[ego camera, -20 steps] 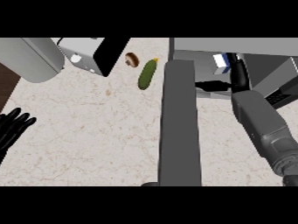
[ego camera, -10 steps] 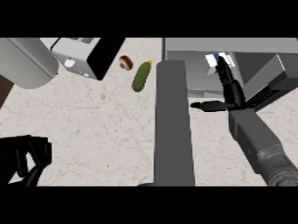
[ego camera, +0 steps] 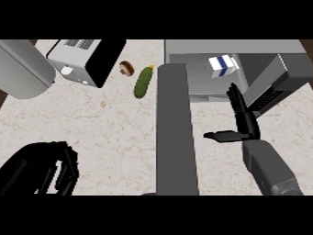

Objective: Pick up the milk, place it into the microwave and close the microwave

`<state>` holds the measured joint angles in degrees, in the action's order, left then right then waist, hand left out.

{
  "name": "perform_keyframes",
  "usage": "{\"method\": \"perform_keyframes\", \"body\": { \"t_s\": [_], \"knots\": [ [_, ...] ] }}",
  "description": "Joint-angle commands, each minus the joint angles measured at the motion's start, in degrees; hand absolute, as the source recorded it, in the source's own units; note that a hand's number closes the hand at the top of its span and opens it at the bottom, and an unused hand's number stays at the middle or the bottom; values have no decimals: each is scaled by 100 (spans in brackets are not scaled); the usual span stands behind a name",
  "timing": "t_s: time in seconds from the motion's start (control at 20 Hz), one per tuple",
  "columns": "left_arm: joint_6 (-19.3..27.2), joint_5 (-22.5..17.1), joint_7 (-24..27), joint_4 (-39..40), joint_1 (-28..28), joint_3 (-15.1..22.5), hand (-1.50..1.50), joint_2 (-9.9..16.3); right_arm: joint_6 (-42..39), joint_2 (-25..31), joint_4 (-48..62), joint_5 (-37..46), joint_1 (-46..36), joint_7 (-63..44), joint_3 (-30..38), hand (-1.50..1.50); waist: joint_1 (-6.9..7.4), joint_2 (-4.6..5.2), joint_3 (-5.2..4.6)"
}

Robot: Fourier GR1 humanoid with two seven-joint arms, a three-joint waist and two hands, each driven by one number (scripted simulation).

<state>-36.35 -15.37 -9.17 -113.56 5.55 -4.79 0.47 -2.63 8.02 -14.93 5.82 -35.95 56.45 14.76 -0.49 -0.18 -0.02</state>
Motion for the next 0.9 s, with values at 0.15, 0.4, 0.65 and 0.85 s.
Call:
{"method": "perform_keyframes", "body": {
  "t_s": [0.15,0.4,0.65,0.85],
  "knots": [
    [450,967,491,116,75,1032,150,-46,-394,123,-1232,-255,1190,-185,-140,-150,-58,-27,-7],
    [1178,1381,483,679,-742,1876,150,-47,-666,146,-2271,-315,2168,-201,-370,-150,-136,-32,-10],
    [1351,1886,951,1827,-1380,2333,150,-47,-949,353,-3406,-491,3099,-543,-482,-150,-169,-18,-14],
    [1625,2422,1522,3006,-1722,2891,150,-47,-1197,583,-3923,-689,3453,-447,-395,-150,-164,8,-10]
  ]
}}
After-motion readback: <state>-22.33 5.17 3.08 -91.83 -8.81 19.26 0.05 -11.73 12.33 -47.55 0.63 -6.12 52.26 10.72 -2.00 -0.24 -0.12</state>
